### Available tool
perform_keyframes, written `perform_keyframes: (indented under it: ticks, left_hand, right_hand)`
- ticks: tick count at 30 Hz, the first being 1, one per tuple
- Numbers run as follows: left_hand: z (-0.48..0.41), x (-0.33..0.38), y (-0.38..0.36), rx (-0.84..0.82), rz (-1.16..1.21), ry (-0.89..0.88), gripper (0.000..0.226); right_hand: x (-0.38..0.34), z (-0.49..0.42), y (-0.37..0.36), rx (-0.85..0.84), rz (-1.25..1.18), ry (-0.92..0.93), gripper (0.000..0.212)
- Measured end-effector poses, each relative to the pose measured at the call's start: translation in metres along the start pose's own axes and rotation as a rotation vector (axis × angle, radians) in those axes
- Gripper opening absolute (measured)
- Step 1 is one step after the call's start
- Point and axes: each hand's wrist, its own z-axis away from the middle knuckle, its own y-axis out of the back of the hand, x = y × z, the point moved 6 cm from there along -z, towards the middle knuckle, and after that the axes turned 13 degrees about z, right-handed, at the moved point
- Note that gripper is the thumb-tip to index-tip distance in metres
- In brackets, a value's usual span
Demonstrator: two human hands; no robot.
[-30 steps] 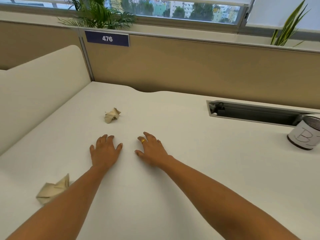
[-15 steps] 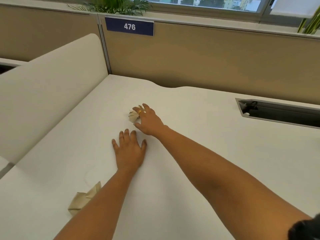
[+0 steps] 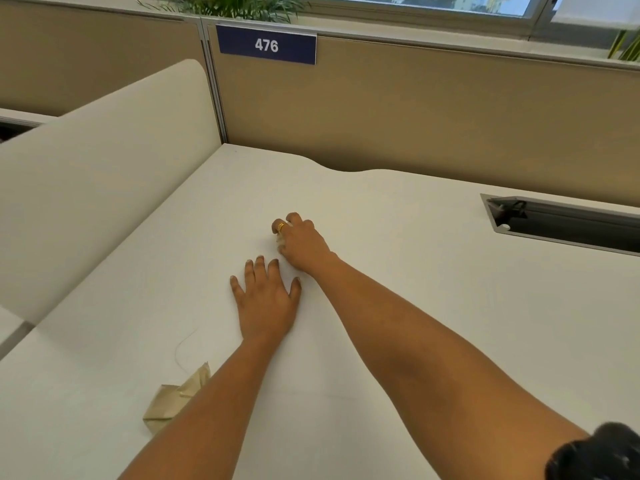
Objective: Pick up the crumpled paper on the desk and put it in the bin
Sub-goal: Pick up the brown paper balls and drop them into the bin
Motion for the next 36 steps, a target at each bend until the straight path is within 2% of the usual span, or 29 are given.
perform_keyframes:
  ticks: [5,9,12,15,19,25,36]
  left_hand:
    - [0.003,0.002,0.004,-0.009,0.017,-0.001,0.053]
    - [0.01,0.003,0.007,-0.007,0.043,-0.024,0.054]
    - [0.02,0.005,0.009,0.001,0.055,-0.047,0.068]
    - [0.032,0.008,0.008,-0.011,0.069,-0.03,0.049]
    - [0.053,0.024,0.005,-0.034,0.075,-0.015,0.046]
    - [0.081,0.07,-0.013,-0.105,0.09,-0.065,0.045]
    - [0.139,0.195,-0.079,-0.226,0.075,-0.128,0.048]
  right_hand:
    - [0.012,0.021,0.006,0.073,-0.064,-0.018,0.026]
    - [0.031,0.052,0.019,0.057,-0.374,-0.15,0.021]
    - [0.047,0.08,0.027,0.088,-0.52,-0.221,0.015]
    - [0.065,0.109,0.031,0.126,-0.681,-0.288,0.014]
    - [0.09,0.142,0.039,0.163,-0.827,-0.345,0.013]
    - [0.13,0.187,0.058,0.239,-0.806,-0.383,0.017]
    - [0.248,0.292,0.073,0.225,-0.805,-0.593,0.016]
